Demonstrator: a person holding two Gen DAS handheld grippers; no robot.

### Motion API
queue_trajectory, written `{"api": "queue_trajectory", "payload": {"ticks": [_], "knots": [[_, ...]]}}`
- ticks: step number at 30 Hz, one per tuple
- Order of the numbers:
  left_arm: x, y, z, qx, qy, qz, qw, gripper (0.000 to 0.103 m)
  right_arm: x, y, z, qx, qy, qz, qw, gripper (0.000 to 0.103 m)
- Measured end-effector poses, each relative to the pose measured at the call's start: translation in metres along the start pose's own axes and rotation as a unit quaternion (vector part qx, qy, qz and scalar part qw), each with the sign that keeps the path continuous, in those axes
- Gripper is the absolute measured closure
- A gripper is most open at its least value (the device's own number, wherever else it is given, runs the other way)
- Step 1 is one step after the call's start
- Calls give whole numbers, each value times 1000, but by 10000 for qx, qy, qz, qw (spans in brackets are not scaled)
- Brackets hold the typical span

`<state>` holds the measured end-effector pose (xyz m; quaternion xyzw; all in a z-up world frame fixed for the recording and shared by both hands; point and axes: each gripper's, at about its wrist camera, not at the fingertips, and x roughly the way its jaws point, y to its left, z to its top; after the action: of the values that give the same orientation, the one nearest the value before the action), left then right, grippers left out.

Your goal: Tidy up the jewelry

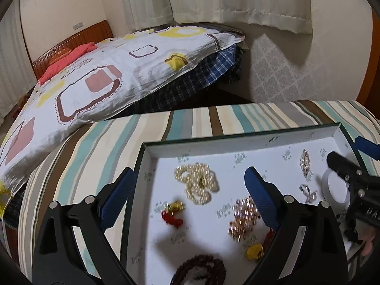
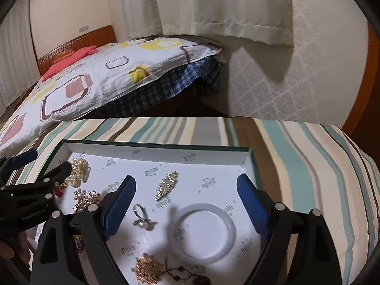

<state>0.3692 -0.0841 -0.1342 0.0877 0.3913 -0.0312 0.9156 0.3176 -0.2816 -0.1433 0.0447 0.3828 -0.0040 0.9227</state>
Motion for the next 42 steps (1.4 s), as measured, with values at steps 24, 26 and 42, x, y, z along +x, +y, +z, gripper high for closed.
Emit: {"api": "queue_trajectory", "payload": {"ticks": [24, 26, 42], "knots": [[-190, 22, -77, -600, -764, -40, 9953, 4, -154, 22, -67, -44, -614, 26, 9981, 18], [-205, 23, -84, -640, -818, -44, 9946, 4, -166, 24, -70, -55, -656, 48, 9978, 18], [-301, 34, -120, -832, -1337, 73, 9875, 4, -253, 41, -90, -257, -1310, 152, 9909, 18]]}}
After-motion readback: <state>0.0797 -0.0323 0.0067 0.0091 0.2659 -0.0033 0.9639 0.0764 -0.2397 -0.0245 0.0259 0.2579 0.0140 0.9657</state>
